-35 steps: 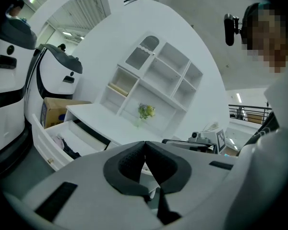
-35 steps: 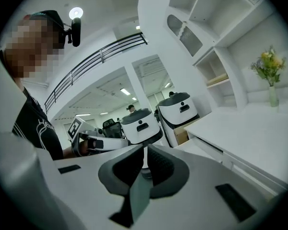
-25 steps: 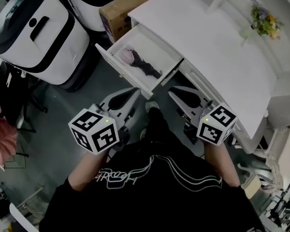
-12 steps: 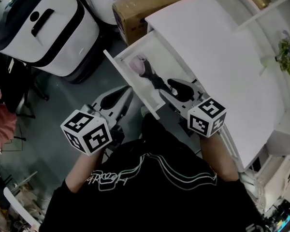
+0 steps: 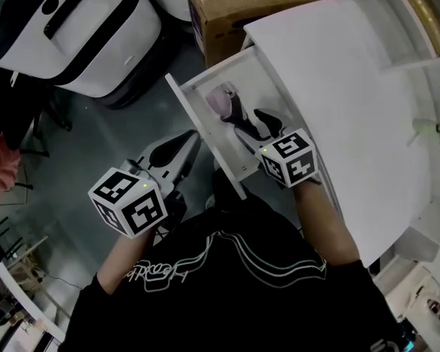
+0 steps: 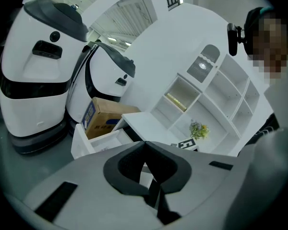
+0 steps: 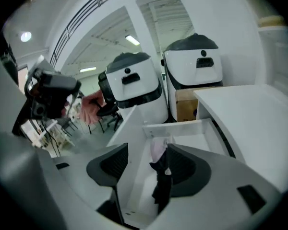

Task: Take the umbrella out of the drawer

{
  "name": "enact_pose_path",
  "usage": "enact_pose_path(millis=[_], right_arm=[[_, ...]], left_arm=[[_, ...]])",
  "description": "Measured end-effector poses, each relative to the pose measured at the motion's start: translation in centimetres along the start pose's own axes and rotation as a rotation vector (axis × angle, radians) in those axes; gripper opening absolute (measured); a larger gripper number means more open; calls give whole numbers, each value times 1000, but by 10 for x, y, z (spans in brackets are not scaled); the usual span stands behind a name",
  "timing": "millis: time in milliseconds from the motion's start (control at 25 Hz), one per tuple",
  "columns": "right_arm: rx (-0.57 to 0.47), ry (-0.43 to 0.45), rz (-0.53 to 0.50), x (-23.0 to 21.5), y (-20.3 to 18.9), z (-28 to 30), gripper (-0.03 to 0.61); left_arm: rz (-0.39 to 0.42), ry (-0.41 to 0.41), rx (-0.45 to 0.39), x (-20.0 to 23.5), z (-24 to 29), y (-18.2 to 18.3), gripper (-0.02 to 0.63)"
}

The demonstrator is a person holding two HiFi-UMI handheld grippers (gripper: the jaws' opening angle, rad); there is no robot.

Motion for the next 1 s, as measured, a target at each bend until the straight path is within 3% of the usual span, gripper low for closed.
enact_pose_path(millis=[120, 360, 1000], right_arm=[[120, -30, -90, -12, -18, 29, 238], [250, -31, -32, -33, -59, 73, 241], [428, -70, -7, -58, -111, 136, 242]], left_arm=[[-17, 31, 9, 8, 3, 3, 20], [-36, 71, 20, 26, 8, 2, 20], [-74, 112, 55, 51, 18, -7, 20]])
Point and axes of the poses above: the fingertips, and each gripper's own axes: z forward along the fingers, x to its left, y out of its top, the point moved 10 cm from there along -z, backward along the fingers, and after that the axes turned 10 degrees about -x, right-handed, at the moved point
